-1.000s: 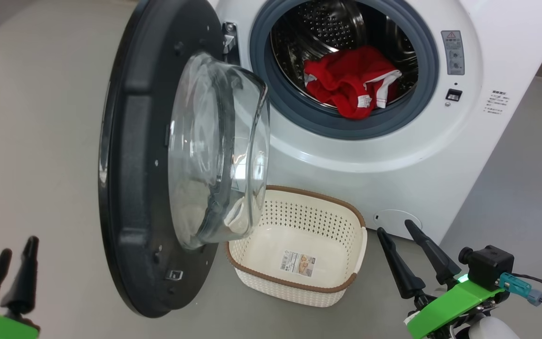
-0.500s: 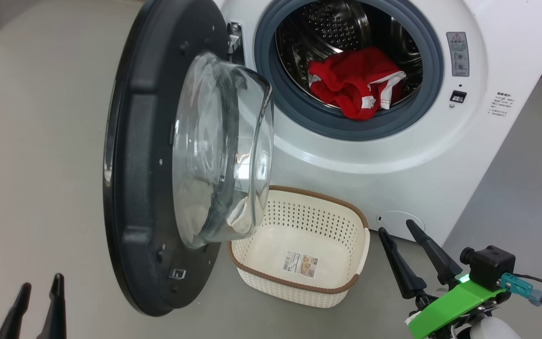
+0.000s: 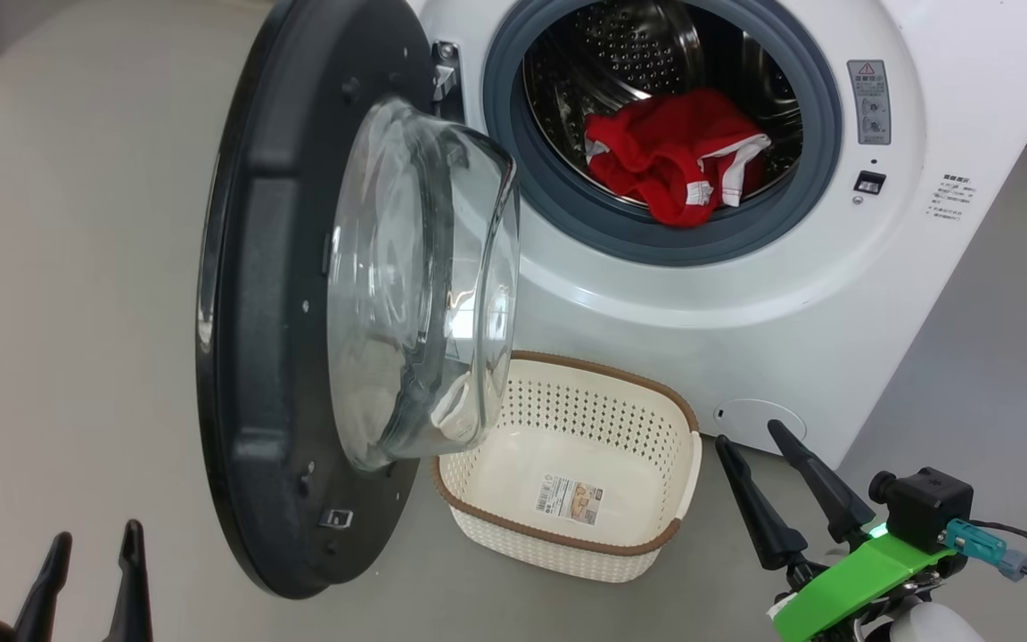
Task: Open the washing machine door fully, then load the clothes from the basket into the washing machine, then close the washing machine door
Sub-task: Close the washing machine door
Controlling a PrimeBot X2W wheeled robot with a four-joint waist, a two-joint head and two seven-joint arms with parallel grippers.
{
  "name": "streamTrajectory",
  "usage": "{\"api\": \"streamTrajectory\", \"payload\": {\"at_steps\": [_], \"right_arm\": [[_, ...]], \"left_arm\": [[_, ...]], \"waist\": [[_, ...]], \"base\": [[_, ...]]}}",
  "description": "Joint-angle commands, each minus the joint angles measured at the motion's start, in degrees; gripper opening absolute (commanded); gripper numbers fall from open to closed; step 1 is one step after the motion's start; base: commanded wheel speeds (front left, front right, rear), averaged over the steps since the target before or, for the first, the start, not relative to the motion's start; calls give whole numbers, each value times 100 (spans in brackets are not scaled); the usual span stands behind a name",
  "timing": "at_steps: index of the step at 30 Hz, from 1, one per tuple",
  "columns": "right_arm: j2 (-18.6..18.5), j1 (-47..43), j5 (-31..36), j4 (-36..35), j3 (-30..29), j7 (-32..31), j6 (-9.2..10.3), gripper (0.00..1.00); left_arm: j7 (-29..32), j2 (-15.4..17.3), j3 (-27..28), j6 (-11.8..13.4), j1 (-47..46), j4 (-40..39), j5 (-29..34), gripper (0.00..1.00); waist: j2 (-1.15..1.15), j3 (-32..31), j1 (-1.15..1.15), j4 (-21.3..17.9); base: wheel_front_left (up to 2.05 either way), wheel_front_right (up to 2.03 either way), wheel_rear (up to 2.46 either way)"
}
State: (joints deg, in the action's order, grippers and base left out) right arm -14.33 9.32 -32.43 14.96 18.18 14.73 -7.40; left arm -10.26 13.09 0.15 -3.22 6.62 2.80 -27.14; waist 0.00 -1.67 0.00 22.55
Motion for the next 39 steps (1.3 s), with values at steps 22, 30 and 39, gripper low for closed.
{"api": "streamTrajectory", "payload": {"at_steps": [22, 30, 39], "right_arm": [[-51, 68, 19, -74, 133, 27, -9, 100], [-59, 71, 13, -75, 131, 27, -9, 100], [-53, 75, 21, -84, 143, 27, -9, 100]], "left_arm": [[-44, 136, 67, 263, -144, -240, 173, 100], [10, 165, 63, 313, -140, -312, 155, 100], [134, 282, 63, 363, -191, -426, 158, 100]], "waist": [[0, -21, 0, -18], [0, -15, 0, -13], [0, 10, 0, -44]], "base": [[0, 0, 0], [0, 0, 0], [0, 0, 0]]}}
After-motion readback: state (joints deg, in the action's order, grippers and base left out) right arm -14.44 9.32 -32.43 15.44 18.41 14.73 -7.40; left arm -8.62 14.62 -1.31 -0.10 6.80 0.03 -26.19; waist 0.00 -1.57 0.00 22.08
